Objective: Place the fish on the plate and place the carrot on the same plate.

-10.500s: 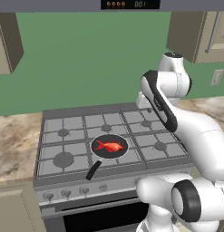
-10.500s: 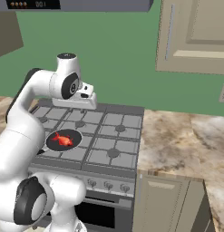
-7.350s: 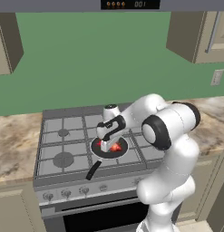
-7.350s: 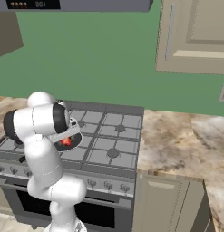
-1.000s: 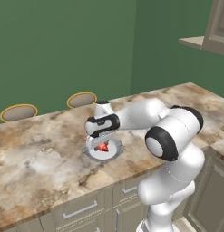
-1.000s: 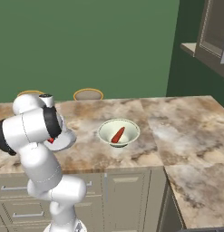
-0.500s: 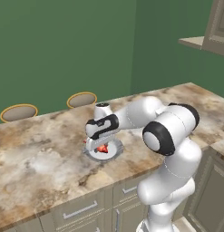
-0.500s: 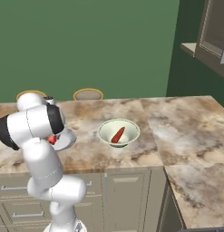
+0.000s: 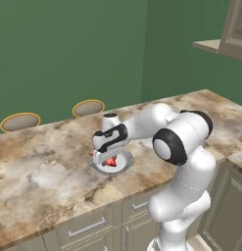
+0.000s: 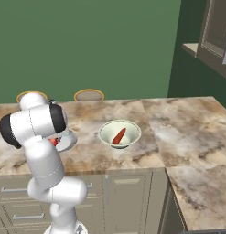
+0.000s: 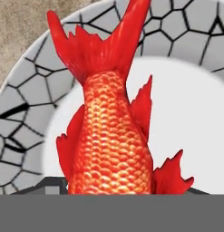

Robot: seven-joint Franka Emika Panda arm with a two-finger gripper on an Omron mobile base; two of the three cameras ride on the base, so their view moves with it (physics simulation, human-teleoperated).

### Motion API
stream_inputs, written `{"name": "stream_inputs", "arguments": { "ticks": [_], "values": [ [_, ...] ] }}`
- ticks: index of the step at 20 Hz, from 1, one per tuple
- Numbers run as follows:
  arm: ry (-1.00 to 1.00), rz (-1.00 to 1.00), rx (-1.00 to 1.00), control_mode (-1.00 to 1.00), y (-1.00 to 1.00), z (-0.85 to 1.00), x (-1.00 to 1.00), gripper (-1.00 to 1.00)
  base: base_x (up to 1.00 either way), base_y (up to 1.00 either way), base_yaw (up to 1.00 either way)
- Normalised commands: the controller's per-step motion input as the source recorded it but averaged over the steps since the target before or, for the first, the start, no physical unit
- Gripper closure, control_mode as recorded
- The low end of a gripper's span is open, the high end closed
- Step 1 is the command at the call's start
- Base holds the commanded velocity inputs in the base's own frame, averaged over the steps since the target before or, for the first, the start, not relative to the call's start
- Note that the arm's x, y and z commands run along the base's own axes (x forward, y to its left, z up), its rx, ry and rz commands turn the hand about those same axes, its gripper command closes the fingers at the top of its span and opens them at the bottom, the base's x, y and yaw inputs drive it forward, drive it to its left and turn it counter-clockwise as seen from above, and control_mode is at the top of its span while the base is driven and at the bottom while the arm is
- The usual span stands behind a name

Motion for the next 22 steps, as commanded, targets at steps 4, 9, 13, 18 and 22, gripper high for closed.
{"name": "stream_inputs", "arguments": {
  "ticks": [4,9,13,18,22],
  "values": [
    [-0.04,0.00,0.02,-1.00,-0.02,0.16,0.00,-1.00,0.00,0.00,0.00],
    [-0.10,-0.01,0.03,-1.00,-0.02,0.53,0.00,-1.00,0.00,0.00,0.00],
    [-0.12,-0.03,0.04,-1.00,-0.11,0.60,0.00,-1.00,0.00,0.00,0.00],
    [-0.07,-0.27,0.05,-1.00,-0.69,0.70,-0.06,-1.00,0.00,0.00,0.00],
    [0.00,-0.46,0.01,-1.00,-1.00,0.61,-0.07,-1.00,0.00,0.00,0.00]
  ]
}}
